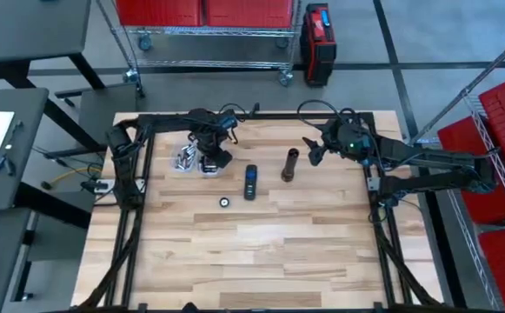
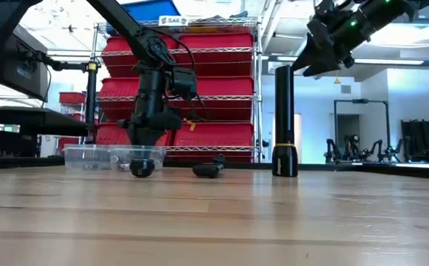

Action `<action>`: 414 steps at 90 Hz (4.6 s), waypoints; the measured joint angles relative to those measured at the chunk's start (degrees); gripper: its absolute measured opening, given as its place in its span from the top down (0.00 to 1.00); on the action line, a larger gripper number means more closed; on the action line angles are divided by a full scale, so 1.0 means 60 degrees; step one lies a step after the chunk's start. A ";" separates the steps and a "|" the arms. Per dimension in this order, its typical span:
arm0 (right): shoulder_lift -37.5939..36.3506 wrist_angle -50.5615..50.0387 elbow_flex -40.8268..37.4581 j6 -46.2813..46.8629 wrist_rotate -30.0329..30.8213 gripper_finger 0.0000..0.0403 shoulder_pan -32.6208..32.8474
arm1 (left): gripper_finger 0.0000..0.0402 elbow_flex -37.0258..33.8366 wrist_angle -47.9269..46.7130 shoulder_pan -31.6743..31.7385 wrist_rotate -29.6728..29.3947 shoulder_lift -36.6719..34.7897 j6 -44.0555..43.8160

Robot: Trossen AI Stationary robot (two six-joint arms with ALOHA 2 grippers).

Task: Insert battery
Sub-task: Insert the brown battery into the flashlight battery compartment

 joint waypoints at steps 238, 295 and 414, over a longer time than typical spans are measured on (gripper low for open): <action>-0.1194 -0.1718 0.0007 0.0895 -0.1378 0.30 0.0038 | 0.93 0.5268 -0.2838 -0.0526 -0.0240 -0.0140 0.1023; -0.1085 0.4444 -0.4651 0.1190 -0.1848 0.30 0.1756 | 0.93 0.7240 0.0466 -0.0721 0.1694 -0.0641 0.1045; 0.4889 0.9758 -0.3654 -0.0930 -0.2004 0.44 0.1126 | 0.93 0.7229 0.0427 -0.0721 0.2033 -0.0641 0.1553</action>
